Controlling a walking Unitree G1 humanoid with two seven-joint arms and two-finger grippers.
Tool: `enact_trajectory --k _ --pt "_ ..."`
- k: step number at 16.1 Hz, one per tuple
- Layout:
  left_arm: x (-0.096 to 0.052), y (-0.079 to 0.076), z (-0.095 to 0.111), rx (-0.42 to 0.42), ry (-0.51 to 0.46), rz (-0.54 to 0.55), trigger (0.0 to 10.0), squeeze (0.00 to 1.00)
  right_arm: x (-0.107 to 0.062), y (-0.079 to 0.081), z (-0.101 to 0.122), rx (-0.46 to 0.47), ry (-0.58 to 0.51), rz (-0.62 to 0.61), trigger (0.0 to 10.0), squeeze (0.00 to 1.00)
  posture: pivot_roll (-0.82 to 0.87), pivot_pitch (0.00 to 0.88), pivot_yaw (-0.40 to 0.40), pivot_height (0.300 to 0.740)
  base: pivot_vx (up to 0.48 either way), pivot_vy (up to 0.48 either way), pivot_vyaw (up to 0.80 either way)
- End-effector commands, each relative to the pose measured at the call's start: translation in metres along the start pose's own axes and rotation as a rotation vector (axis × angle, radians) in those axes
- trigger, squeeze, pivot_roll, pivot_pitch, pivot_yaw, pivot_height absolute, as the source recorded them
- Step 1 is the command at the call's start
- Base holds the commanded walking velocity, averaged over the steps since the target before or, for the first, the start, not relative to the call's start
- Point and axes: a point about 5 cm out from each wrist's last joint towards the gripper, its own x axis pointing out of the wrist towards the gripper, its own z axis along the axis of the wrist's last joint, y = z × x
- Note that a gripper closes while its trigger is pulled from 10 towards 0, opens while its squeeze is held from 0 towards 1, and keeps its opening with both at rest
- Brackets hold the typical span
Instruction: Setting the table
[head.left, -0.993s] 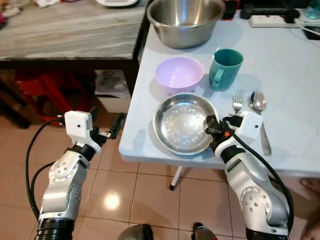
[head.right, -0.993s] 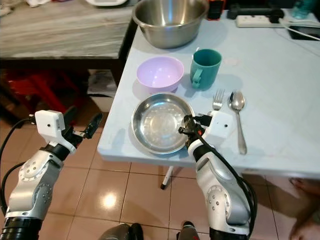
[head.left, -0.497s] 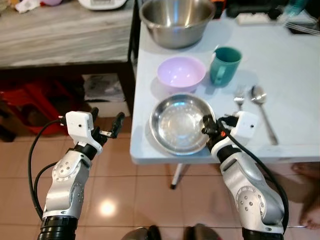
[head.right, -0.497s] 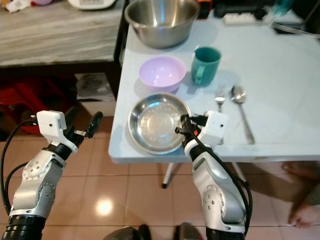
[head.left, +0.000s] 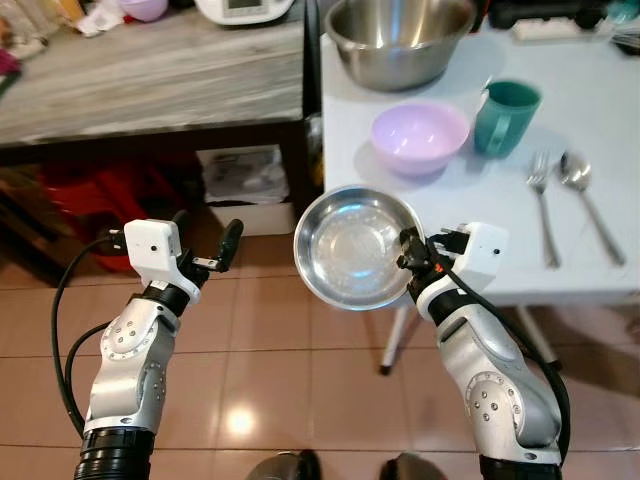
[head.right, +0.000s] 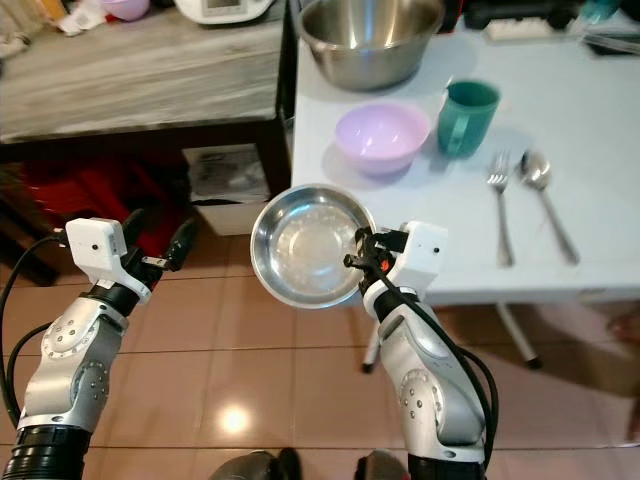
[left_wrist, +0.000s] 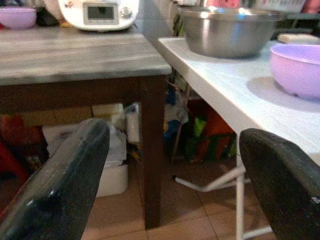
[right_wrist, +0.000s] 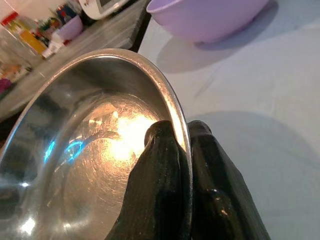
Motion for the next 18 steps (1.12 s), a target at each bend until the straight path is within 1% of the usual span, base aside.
enact_trajectory --k 1,6,18 --pt "-0.0013 0.0013 -0.0015 0.016 0.011 0.003 10.0 0.00 -0.0014 -0.0036 -0.0053 0.001 0.020 -0.024 10.0 0.00 -0.10 0.189 0.122 0.740 0.000 0.439 0.00" --pt "0.0025 0.0011 -0.0005 0.021 0.009 0.002 10.0 0.00 0.0019 -0.0027 -0.0019 0.001 -0.003 -0.030 10.0 0.00 -0.10 0.187 0.129 0.740 0.000 0.448 0.00" --pt "0.0044 -0.0013 -0.0035 0.034 0.018 -0.001 10.0 0.00 0.0056 -0.0035 0.0005 0.006 -0.032 -0.037 10.0 0.00 -0.09 0.183 0.136 0.740 0.000 0.471 0.00"
